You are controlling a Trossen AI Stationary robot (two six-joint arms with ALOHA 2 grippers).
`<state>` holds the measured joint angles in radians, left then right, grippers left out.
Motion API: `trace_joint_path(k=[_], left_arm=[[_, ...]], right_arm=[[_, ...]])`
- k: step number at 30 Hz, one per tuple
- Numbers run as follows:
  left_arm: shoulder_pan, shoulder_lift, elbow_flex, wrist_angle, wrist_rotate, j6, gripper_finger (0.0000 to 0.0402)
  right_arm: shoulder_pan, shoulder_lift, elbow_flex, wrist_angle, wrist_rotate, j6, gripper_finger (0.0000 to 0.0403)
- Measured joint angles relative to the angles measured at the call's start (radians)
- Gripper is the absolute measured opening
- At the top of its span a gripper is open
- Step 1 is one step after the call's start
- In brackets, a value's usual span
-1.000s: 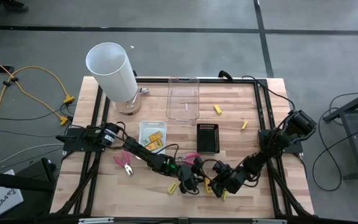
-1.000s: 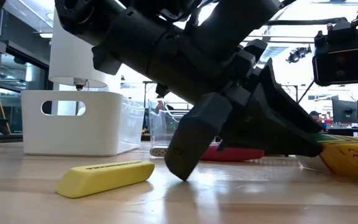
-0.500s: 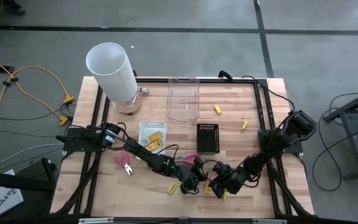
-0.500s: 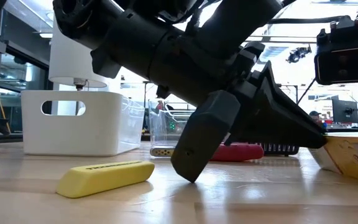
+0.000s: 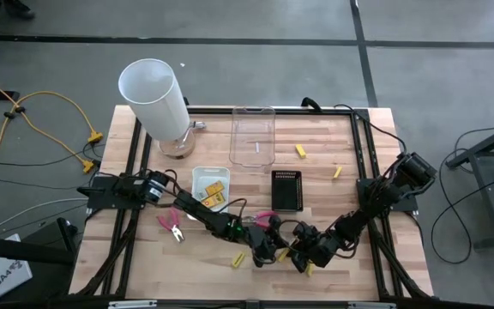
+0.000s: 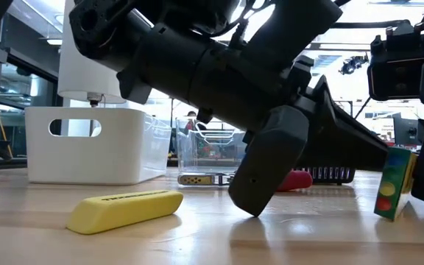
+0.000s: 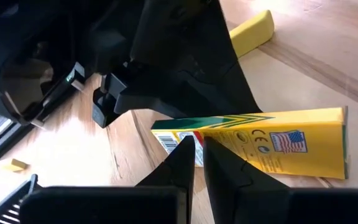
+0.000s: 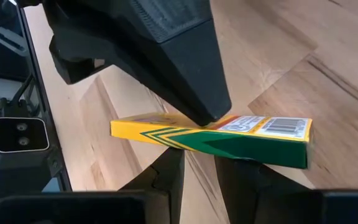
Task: Pick & Place School Supplies
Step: Put the box of crayon into the white bin
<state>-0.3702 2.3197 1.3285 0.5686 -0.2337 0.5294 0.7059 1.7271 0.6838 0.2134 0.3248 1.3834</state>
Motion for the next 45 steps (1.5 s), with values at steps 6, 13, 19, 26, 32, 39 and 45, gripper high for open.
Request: trace_joint_path(k=[6,13,19,26,32,39,45], left_arm=[[0.000,0.000,0.000,0.000,0.003,-0.044,0.0025],[0.000,-0.002,0.000,0.000,-0.008,-0.095,0.0026],[-0.008,-0.010,0.000,-0.003,-0.057,-0.094,0.0026],[-0.021,-0.011,0.000,-0.006,-0.121,-0.109,0.0026],[-0.026,-0.023,0.000,-0.011,-0.156,-0.165,0.0026],[-0.025,-0.048,-0.002,-0.049,-0.170,-0.265,0.0026],[-0.037,-0.049,-0.002,-0.051,-0.168,-0.265,0.0026]], right_arm=[[0.000,0.000,0.000,-0.004,0.010,0.000,0.0082],[0.000,-0.001,0.001,-0.004,0.010,0.000,0.0082],[0.001,-0.001,0.001,-0.003,0.010,0.000,0.0082],[0.001,-0.001,0.002,0.001,-0.003,0.000,0.0082],[0.003,-0.002,0.002,0.001,-0.009,0.000,0.0082],[0.013,-0.003,0.002,0.001,-0.006,0.005,0.0082],[0.015,-0.003,0.002,0.001,-0.002,0.007,0.0082]])
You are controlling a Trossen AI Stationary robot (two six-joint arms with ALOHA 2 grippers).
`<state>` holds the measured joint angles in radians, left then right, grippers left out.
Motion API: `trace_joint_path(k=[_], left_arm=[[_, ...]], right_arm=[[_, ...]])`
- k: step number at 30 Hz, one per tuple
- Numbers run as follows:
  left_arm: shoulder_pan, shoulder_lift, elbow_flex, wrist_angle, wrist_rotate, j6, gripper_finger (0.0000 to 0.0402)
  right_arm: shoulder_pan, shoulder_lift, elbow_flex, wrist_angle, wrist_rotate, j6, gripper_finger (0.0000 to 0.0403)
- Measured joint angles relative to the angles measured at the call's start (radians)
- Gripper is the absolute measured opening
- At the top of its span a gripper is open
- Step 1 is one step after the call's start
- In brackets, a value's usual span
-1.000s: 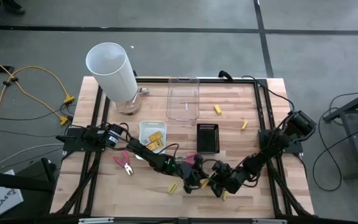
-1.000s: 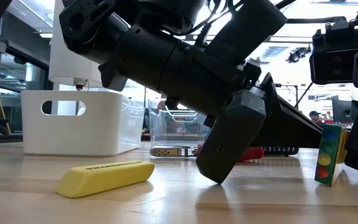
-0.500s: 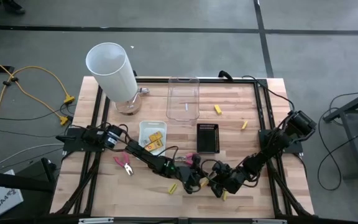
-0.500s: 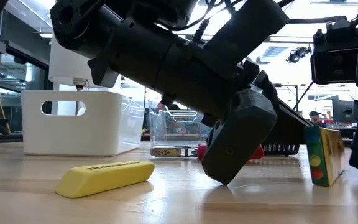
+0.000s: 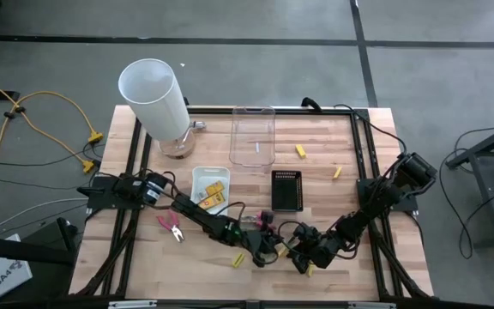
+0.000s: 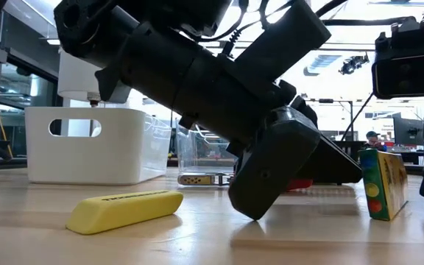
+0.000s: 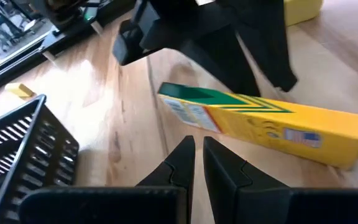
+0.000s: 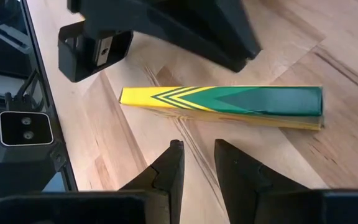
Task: Pick & Place School Supplies
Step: Put the box of crayon into the white bin
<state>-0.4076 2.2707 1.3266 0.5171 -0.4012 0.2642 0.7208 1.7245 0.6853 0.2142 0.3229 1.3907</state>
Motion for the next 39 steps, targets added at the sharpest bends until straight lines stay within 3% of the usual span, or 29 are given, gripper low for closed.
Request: trace_joint_path(k=[7,13,23,33,39], left_arm=[[-0.014,-0.008,0.001,-0.010,-0.091,0.023,0.0026],[-0.018,-0.078,-0.003,-0.188,-0.192,-0.026,0.0026],[-0.064,-0.232,-0.001,-0.274,-0.204,-0.139,0.0026],[-0.095,-0.293,0.001,-0.275,-0.176,-0.522,0.0030],[-0.092,-0.293,0.001,-0.277,-0.124,-0.678,0.0076]], right_arm=[[0.000,0.000,0.000,0.000,-0.008,0.000,0.0082],[0.003,0.000,0.000,0.000,-0.008,0.000,0.0082],[0.027,-0.003,0.000,-0.001,-0.013,-0.023,0.0082],[0.032,-0.102,0.000,-0.029,-0.049,-0.135,0.0082],[0.035,-0.170,0.000,-0.046,-0.073,-0.211,0.0082]])
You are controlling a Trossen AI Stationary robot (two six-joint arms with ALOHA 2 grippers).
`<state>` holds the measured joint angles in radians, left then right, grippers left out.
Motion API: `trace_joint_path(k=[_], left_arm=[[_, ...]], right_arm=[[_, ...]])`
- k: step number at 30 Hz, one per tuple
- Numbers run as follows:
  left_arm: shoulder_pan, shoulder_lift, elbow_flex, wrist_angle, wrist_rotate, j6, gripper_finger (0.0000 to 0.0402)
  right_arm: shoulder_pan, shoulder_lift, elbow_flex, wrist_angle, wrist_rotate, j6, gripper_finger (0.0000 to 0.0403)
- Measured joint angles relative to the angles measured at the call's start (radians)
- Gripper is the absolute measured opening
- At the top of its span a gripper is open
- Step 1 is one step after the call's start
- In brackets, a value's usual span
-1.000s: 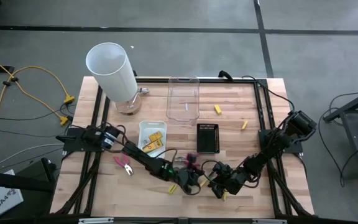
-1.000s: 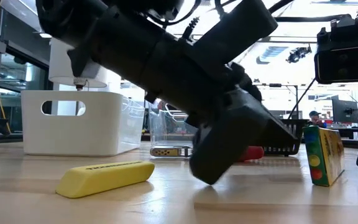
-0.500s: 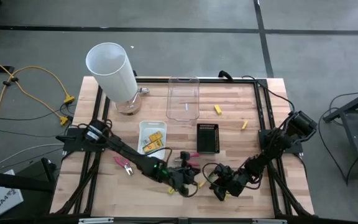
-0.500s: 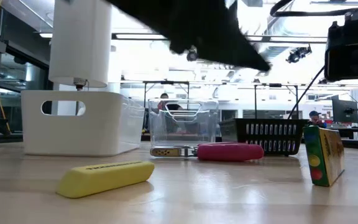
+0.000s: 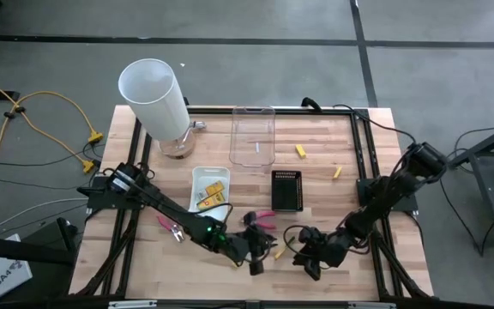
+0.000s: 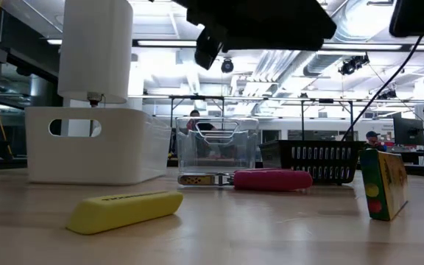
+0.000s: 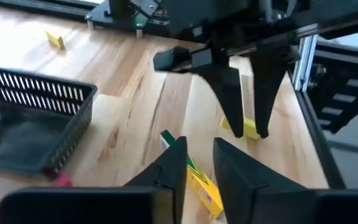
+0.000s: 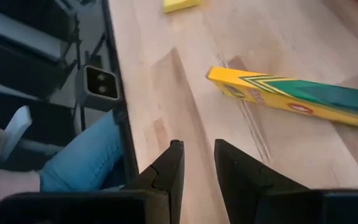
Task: Pick & Place School Supplies
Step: Put the box of crayon into the white bin
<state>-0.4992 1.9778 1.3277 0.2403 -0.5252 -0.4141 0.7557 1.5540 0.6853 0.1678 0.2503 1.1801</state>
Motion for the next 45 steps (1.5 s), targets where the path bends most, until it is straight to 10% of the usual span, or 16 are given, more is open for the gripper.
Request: trace_joint_path(k=[21,45], left_arm=[[-0.006,0.059,0.001,0.061,0.086,-0.321,0.0165],[0.034,0.098,0.001,0.004,0.154,-0.425,0.0169]], right_arm=[[0.059,-0.035,0.000,-0.067,-0.047,-0.135,0.0082],[0.076,-0.034,0.000,-0.067,-0.043,-0.157,0.0082]])
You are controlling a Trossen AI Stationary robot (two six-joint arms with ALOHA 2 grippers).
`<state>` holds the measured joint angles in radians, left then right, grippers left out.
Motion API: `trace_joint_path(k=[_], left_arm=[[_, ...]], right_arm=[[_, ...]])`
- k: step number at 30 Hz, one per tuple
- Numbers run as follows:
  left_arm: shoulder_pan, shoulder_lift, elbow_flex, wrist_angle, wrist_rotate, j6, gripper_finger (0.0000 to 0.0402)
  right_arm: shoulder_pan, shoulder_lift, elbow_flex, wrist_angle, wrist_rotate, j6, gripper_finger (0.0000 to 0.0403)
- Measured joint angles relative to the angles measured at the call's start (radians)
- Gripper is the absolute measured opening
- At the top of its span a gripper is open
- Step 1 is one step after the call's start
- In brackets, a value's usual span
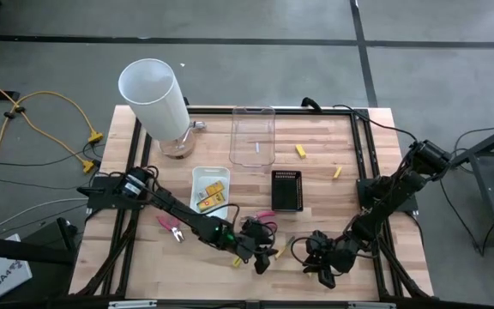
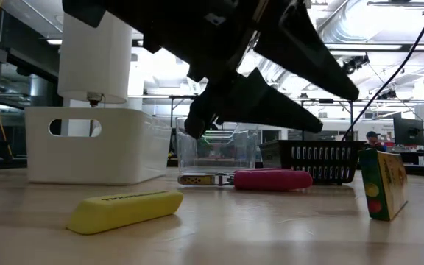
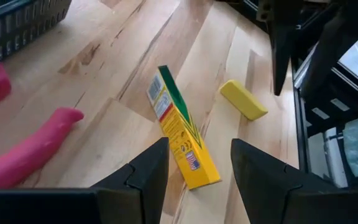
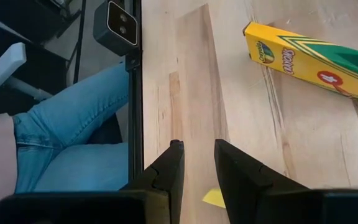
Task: Pick & Place School Supplies
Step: Put the box of crayon into the white bin
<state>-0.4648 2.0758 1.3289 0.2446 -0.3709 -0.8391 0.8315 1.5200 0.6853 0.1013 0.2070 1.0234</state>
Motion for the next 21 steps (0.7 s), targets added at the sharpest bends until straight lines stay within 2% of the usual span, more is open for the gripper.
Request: trace_joint_path(k=[21], left_arm=[[0.000,0.071,0.015,0.070,0.043,-0.042,0.0169]], right_arm=[[0.000,0.000,0.000,0.007,0.000,0.001,0.0082]])
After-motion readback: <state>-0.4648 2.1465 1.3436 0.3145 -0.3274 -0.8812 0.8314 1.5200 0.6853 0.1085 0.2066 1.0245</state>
